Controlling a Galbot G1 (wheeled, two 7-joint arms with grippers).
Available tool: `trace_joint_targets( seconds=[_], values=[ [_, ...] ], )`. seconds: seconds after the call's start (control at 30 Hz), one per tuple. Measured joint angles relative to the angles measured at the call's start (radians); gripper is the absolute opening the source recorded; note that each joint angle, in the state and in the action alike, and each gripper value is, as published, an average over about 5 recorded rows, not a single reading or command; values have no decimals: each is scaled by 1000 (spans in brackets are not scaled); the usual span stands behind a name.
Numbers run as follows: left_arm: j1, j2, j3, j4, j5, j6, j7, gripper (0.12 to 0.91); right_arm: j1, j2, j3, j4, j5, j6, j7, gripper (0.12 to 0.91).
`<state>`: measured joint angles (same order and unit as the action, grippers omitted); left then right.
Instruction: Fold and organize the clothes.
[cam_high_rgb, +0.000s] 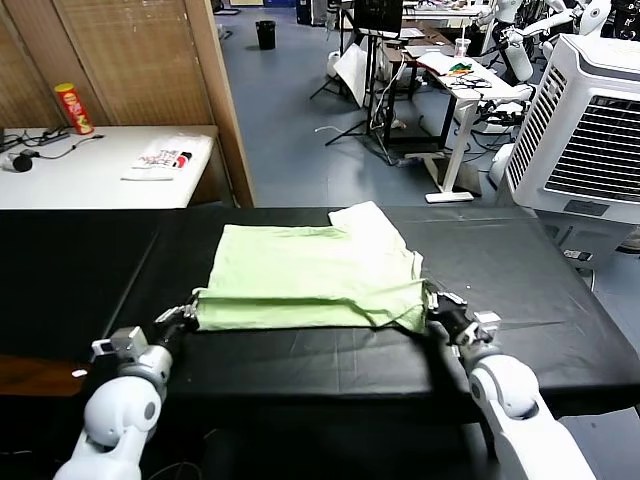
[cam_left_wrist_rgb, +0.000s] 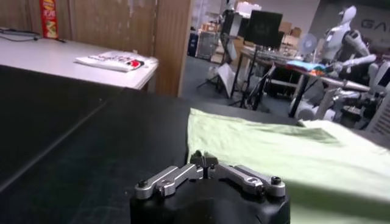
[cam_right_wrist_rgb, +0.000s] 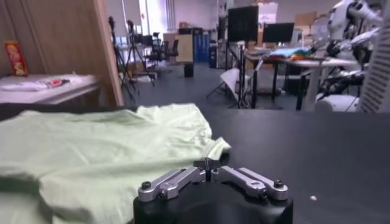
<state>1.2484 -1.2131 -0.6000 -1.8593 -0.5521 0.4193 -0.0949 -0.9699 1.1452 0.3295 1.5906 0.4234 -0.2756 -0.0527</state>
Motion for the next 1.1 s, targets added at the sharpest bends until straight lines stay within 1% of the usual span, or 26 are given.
trace_joint_targets(
  seconds=[0.1, 0.13, 0.23, 0.27, 0.3, 0.33, 0.37, 0.43, 0.47, 0.53, 0.57, 0.67, 0.7, 0.77, 0.93, 1.1],
  values=[
    [-17, 4, 7, 24, 4, -2, 3, 125, 5, 0, -4, -3, 7, 5, -6, 136],
    [-22, 4, 8, 30, 5, -2, 4, 125, 4, -1, -4, -1, 10, 7, -8, 159],
    [-33, 4, 11, 45, 7, -3, 4, 131, -6, -7, 4, 16, 19, 9, -12, 289],
    [-35, 3, 11, 48, 8, -4, 4, 152, -13, -11, 9, 27, 22, 6, -11, 355],
    [-37, 2, 11, 50, 8, -5, 3, 173, -22, -15, 14, 40, 23, 1, -9, 405],
    [-38, 2, 10, 51, 9, -6, 3, 212, -33, -20, 20, 56, 25, -7, -5, 455],
    [-37, 1, 10, 51, 9, -7, 3, 266, -47, -26, 26, 75, 25, -17, 0, 522],
    [-34, 1, 7, 47, 11, -9, 3, 366, -83, -38, 40, 120, 25, -44, 10, 622],
    [-31, 1, 6, 44, 12, -9, 3, 433, -105, -44, 47, 146, 24, -58, 14, 679],
    [-24, 1, 1, 37, 14, -9, 2, 534, -151, -53, 59, 199, 18, -81, 20, 747],
    [-20, 1, -2, 34, 15, -8, 2, 601, -174, -57, 64, 225, 12, -90, 21, 775],
    [-3, 2, -11, 19, 15, -3, 2, 737, -242, -60, 75, 294, -11, -105, 21, 791],
    [4, 3, -12, 13, 15, -1, 3, 764, -262, -60, 76, 311, -20, -109, 21, 790],
    [21, 4, -13, 0, 8, 4, 5, 789, -298, -58, 76, 336, -37, -116, 20, 768],
    [63, 4, -16, -27, -42, 32, 10, 798, -352, -49, 73, 364, -54, -137, 21, 690],
    [75, 5, -16, -25, -48, 38, 17, 798, -368, -40, 72, 367, -65, -138, 22, 610]
  ],
)
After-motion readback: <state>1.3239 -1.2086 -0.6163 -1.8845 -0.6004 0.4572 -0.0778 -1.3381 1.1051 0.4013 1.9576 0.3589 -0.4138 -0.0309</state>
